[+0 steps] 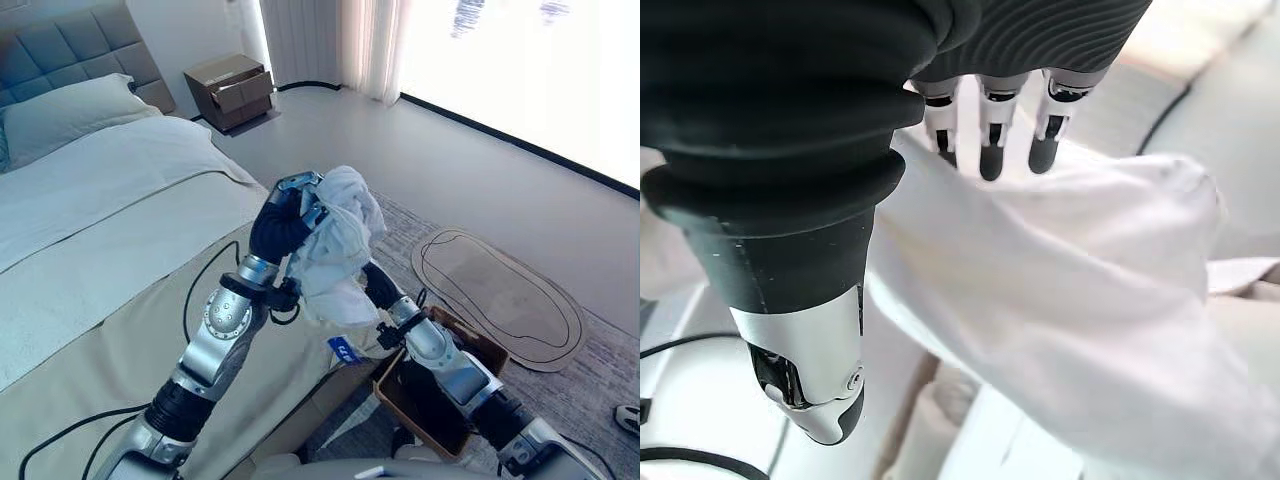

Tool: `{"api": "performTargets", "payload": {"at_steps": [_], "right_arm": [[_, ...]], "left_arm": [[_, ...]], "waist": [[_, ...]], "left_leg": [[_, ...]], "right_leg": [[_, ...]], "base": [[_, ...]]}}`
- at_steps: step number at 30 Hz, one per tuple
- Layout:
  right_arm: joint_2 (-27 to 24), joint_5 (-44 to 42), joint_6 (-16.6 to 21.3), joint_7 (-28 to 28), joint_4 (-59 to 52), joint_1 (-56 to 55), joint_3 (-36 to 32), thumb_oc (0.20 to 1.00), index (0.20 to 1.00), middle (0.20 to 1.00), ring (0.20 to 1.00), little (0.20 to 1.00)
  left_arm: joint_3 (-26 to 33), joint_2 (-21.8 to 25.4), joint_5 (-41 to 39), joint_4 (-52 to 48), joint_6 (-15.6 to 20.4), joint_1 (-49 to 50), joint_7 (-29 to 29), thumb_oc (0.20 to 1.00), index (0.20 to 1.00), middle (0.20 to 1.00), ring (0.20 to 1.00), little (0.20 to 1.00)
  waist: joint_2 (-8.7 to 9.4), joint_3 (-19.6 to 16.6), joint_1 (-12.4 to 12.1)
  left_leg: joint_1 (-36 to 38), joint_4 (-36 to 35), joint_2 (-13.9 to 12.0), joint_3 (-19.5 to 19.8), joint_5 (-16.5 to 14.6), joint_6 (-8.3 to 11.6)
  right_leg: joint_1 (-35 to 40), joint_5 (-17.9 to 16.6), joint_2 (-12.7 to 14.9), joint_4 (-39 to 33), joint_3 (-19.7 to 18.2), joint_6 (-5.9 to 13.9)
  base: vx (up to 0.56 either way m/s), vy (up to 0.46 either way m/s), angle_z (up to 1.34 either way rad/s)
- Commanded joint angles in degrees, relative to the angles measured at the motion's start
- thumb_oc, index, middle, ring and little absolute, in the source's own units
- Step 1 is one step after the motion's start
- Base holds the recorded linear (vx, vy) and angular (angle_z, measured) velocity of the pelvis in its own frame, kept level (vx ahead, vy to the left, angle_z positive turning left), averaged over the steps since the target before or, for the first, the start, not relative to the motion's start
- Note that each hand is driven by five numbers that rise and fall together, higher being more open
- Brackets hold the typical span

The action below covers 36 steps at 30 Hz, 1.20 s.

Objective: Pick up clothes into the bucket

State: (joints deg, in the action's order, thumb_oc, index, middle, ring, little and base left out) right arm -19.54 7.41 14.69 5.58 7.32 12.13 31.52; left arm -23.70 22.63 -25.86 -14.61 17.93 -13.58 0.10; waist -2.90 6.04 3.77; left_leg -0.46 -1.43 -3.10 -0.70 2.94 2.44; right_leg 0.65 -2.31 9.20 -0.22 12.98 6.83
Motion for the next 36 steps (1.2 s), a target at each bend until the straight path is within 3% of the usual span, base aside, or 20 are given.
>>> {"api": "performTargets", "payload": {"at_steps": [1, 9, 15, 27, 36], "right_arm": [[3.9, -5.06, 2.1, 0.64, -5.19, 1.7, 1.9, 1.0, 1.0, 1.0, 1.0, 1.0], [4.52, -9.51, 2.03, 1.38, -5.75, 1.27, 1.77, 1.0, 1.0, 1.0, 1.0, 1.0], [2.26, -10.73, 2.02, 1.8, -6.48, -3.36, -1.96, 1.0, 1.0, 1.0, 1.0, 1.0], [-3.71, -6.25, 3.78, 4.77, -13.27, -16.66, -16.5, 1.0, 1.0, 1.0, 1.0, 1.0], [-2.46, -4.93, 4.57, 5.58, -13.98, -13.55, -14.42, 1.0, 1.0, 1.0, 1.0, 1.0]], "left_arm": [[-0.8, 0.1, -3.55, -3.43, 0.92, -1.24, -0.81, 0.2, 0.2, 0.2, 0.2, 0.2], [-2.57, 0.14, -5.7, -3.83, 0.0, 0.31, -1.7, 0.2, 0.2, 0.2, 0.2, 0.2], [2.26, 1.86, -3.72, -5.26, 0.58, 3.55, -0.63, 0.2, 0.2, 0.2, 0.2, 0.2], [11.87, 1.54, 0.14, -5.43, 2.32, 10.36, 1.37, 0.2, 0.2, 0.2, 0.2, 0.2], [8.87, 1.14, -1.37, -6.46, 2.0, 9.37, -0.37, 0.2, 0.2, 0.2, 0.2, 0.2]], "waist": [[2.83, -2.41, 0.21], [2.75, -2.74, 0.36], [2.77, -3.11, 0.5], [3.26, -3.49, 1.58], [3.2, -3.51, 1.59]], "left_leg": [[-1.3, 1.48, -0.16, -0.99, -1.42, -0.56], [-0.92, 1.6, -0.34, -1.05, -1.44, -0.52], [-0.68, 1.81, -0.47, -1.08, -1.56, -0.46], [-0.11, 1.31, -0.77, -1.11, -1.43, -0.3], [-0.18, 1.3, -0.84, -1.17, -1.36, -0.32]], "right_leg": [[-0.69, -0.59, 1.02, 0.89, -0.79, 1.32], [-0.12, -0.51, 0.76, 0.71, -1.07, 1.11], [0.23, -0.53, 0.64, 0.65, -1.08, 1.02], [0.68, -0.58, 0.29, 0.18, -1.24, 1.11], [0.58, -0.78, 0.16, 0.04, -1.43, 1.05]], "base": [[0.0, 0.0, 0.0], [0.0, 0.0, 0.0], [0.0, 0.0, 0.0], [0.0, 0.0, 0.0], [0.0, 0.0, -0.01]]}}
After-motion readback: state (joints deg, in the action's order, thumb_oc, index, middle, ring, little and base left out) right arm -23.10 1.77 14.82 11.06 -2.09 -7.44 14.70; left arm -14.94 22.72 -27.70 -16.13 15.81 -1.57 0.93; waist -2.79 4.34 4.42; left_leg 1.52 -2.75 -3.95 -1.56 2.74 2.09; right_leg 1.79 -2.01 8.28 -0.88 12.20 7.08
